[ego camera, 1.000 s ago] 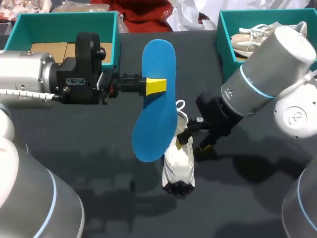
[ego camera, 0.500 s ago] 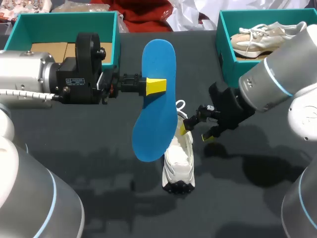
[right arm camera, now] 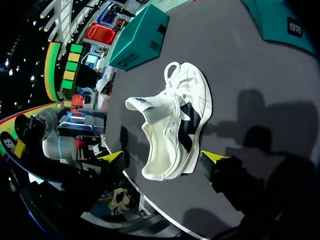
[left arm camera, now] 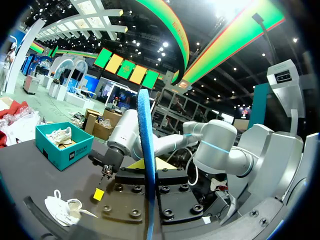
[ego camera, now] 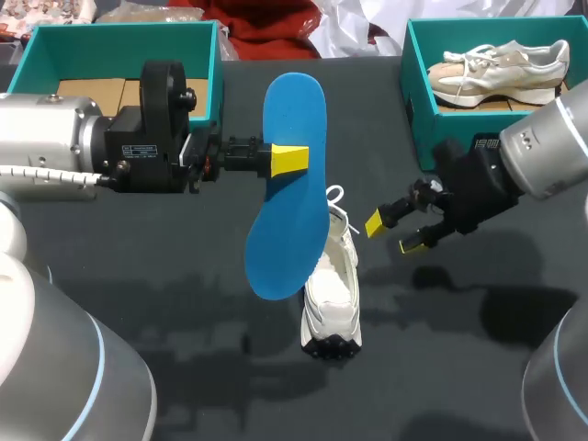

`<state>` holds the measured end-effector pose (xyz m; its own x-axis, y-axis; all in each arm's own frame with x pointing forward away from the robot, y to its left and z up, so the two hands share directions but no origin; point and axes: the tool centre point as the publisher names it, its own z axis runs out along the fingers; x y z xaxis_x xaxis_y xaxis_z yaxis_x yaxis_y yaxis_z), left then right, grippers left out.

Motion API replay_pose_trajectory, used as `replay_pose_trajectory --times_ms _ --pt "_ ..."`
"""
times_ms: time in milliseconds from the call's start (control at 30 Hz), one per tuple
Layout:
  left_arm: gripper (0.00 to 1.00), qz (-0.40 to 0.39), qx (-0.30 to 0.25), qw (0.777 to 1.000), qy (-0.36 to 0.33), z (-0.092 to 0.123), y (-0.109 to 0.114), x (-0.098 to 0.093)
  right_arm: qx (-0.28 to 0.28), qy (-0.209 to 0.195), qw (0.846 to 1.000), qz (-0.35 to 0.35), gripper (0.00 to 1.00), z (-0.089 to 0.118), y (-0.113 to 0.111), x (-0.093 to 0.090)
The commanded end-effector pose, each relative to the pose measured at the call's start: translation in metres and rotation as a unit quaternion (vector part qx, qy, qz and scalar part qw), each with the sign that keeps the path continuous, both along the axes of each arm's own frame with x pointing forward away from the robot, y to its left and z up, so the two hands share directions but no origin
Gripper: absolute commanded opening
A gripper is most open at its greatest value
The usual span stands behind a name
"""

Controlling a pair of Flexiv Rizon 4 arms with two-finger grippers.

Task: Take the shoe out of the shoebox, open the shoe tongue, remove and reinsert the insole, then place the shoe into the shoebox

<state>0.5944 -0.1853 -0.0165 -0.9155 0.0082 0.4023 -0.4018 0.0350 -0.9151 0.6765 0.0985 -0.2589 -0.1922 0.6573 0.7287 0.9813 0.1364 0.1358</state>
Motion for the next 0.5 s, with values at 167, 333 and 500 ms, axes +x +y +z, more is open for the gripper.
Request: replay_pose_trajectory --times_ms 167,333,500 --pt "0.0 -0.001 -0.001 1.0 0.0 -0.001 -0.004 0.002 0.057 -0.013 0.998 0.007 1.0 0.035 -0.007 0.016" --pt "0.0 0.003 -0.003 1.0 -0.03 -0.001 -0.002 0.008 0.09 -0.014 0.996 0.0 1.0 0.049 -0.01 0.024" --pt "0.0 0.0 -0.06 0.985 -0.162 0.009 0.008 0.03 0.11 -0.007 0.994 -0.013 1.0 0.056 -0.01 0.028"
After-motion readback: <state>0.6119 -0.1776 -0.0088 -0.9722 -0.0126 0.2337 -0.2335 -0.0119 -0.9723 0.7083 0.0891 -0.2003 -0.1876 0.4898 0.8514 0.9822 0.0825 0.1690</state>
